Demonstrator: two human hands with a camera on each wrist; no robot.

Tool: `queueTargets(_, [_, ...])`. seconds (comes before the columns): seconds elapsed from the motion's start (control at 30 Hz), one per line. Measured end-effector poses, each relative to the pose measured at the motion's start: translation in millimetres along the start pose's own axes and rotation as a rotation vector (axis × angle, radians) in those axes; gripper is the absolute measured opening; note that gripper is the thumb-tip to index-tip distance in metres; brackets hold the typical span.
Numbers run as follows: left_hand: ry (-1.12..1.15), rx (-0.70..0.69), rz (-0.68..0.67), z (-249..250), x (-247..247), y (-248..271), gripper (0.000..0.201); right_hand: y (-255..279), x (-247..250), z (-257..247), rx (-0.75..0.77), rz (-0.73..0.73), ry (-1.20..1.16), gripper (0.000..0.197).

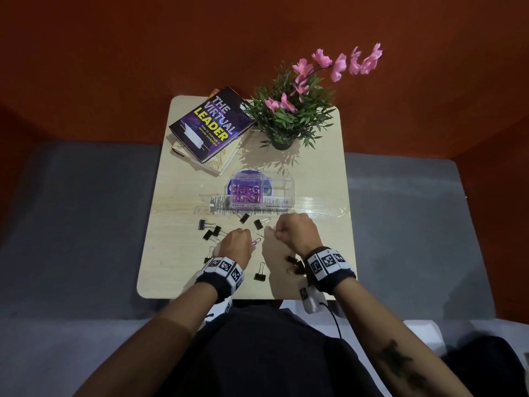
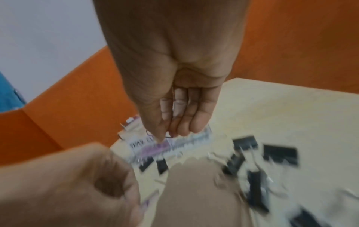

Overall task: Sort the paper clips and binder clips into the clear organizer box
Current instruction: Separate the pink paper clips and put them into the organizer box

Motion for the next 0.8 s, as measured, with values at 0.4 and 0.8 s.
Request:
queueTargets(0.4, [-0.005, 0.040, -0.075, 1.8, 11.0, 7.8, 0.011, -57.3, 43.5, -68.5, 0.093, 0.102, -0.052, 0.009])
queueTargets(0.8, [0.405, -0.055, 0.354, -2.4, 124.3, -33.3, 0.011, 8.7, 36.3, 39.7, -0.079, 0.241, -0.081, 0.008])
Point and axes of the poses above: each hand's wrist, its own y-axis away from the middle knuckle, its own x-axis out of the back of the hand, z = x × y, the point moved 5 cm from there along -y, towards the middle knuckle, and after that the axes turned 7 degrees about -z, right-handed, at the moved point
